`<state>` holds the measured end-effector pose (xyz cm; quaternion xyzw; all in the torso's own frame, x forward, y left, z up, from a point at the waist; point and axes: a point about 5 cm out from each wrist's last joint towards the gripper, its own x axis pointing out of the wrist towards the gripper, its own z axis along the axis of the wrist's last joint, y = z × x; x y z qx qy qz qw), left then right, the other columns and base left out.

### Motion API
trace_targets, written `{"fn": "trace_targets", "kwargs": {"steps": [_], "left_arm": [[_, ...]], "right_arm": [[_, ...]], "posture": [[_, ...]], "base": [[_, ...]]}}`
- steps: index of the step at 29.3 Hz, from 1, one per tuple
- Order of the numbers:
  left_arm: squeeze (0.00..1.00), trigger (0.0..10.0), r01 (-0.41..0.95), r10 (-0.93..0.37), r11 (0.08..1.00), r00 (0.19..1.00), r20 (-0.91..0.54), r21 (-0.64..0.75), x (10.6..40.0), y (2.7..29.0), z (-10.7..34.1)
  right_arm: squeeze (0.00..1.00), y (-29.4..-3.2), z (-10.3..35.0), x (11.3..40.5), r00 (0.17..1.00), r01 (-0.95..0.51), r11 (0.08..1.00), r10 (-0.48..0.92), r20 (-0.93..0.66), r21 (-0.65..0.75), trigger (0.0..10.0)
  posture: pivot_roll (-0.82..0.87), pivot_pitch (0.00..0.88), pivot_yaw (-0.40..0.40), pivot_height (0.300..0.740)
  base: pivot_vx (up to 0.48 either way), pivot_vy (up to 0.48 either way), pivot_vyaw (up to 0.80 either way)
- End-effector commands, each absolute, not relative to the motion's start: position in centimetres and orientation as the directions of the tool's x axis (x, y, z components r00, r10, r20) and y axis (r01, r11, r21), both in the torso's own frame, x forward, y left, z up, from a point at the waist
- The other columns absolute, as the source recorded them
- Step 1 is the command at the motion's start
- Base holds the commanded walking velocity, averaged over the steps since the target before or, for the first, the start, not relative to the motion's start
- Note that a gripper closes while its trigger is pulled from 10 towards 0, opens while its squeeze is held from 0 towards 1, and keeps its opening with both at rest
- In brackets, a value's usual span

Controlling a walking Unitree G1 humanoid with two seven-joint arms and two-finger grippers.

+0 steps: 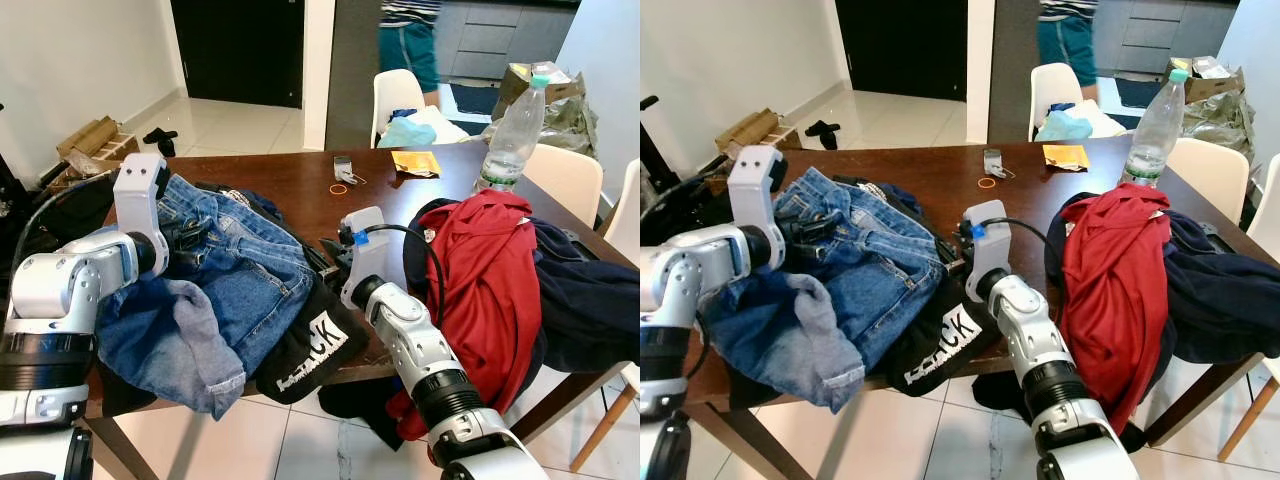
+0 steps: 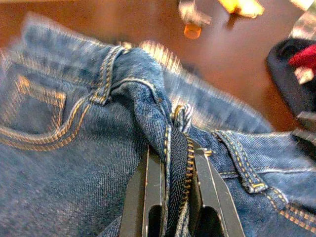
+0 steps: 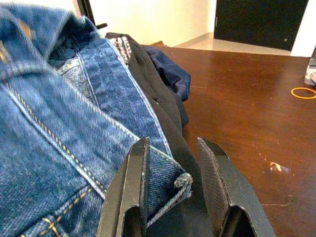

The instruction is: Hang hanger

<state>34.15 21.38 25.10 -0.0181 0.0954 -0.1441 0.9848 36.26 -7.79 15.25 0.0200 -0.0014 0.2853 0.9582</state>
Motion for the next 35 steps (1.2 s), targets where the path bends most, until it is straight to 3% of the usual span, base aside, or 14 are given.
{"fn": "trace_targets", "kwargs": {"steps": [1, 3, 4, 7, 8, 10, 12, 13, 15, 21, 35], "left_arm": [[0.0, 0.0, 0.29, -0.29, 0.957, 0.957, 0.016, 0.001, 33.9, 21.0, 28.7], [0.0, 0.0, 0.29, -0.29, 0.957, 0.957, 0.016, 0.001, 33.9, 21.0, 28.7], [0.0, 0.0, 0.316, -0.318, 0.948, 0.926, 0.204, 0.04, 33.4, 20.1, 31.9], [0.0, 0.0, 0.316, -0.318, 0.948, 0.926, 0.204, 0.04, 33.4, 20.1, 31.9], [0.0, 0.0, 0.378, -0.376, 0.922, 0.824, 0.424, 0.083, 32.1, 18.5, 35.7], [0.0, 0.0, 0.378, -0.376, 0.922, 0.824, 0.424, 0.083, 32.1, 18.5, 35.7], [0.0, 0.0, 0.419, -0.41, 0.893, 0.612, 0.676, 0.164, 29.3, 16.6, 40.4], [0.0, 0.0, 0.419, -0.41, 0.893, 0.612, 0.676, 0.164, 29.3, 16.6, 40.4], [0.0, 0.0, 0.392, -0.391, 0.9, 0.529, 0.753, 0.192, 28.1, 16.3, 42.0], [0.0, 0.0, 0.383, -0.372, 0.904, 0.496, 0.785, 0.187, 28.1, 16.3, 42.4], [0.0, 0.0, 0.423, -0.42, 0.885, 0.537, 0.732, 0.197, 29.6, 14.6, 41.0]], "right_arm": [[0.0, -7.9, 15.2, 36.3, 0.841, -0.541, 0.84, 0.541, 0.017, 0.048, 10.0], [0.0, -7.9, 15.2, 36.3, 0.841, -0.541, 0.84, 0.541, 0.017, 0.048, 10.0], [0.0, -7.9, 15.3, 36.3, 0.841, -0.54, 0.84, 0.54, 0.017, 0.049, 10.0], [0.0, -7.9, 15.3, 36.3, 0.841, -0.54, 0.84, 0.54, 0.017, 0.049, 10.0], [0.0, -8.0, 15.4, 36.3, 0.845, -0.534, 0.844, 0.533, 0.024, 0.057, 10.0], [0.0, -8.0, 15.4, 36.3, 0.845, -0.534, 0.844, 0.533, 0.024, 0.057, 10.0], [0.0, -8.8, 16.3, 36.6, 0.879, -0.476, 0.874, 0.469, 0.09, 0.094, 10.0], [0.0, -8.8, 16.3, 36.6, 0.879, -0.476, 0.874, 0.469, 0.09, 0.094, 10.0], [0.0, -9.8, 17.6, 36.8, 0.901, -0.417, 0.901, 0.392, 0.189, 0.119, 10.0], [0.0, -11.9, 20.0, 37.2, 0.919, -0.292, 0.935, 0.216, 0.33, 0.201, 10.0], [0.0, -13.6, 20.7, 36.9, 0.911, -0.198, 0.953, 0.093, 0.403, 0.228, 10.0]], "posture": [[0.19, 0.011, -0.019, 0.74], [0.19, 0.011, -0.019, 0.74], [0.19, 0.011, -0.021, 0.74], [0.19, 0.011, -0.021, 0.74], [0.18, 0.008, -0.02, 0.74], [0.18, 0.008, -0.02, 0.74], [0.18, 0.0, -0.013, 0.74], [0.18, 0.0, -0.013, 0.74], [0.18, 0.0, -0.008, 0.74], [0.15, 0.0, 0.012, 0.74], [0.18, 0.0, 0.014, 0.74]], "base": [[0.0, 0.0, 0.0], [0.0, 0.0, 0.0], [0.0, 0.0, 0.0], [0.0, 0.0, 0.0], [0.0, 0.0, 0.0], [0.0, 0.0, 0.0], [0.0, 0.0, 0.0], [0.0, 0.0, 0.0], [0.0, 0.0, 0.0], [0.0, 0.0, -0.12], [0.0, 0.0, -0.78]]}}
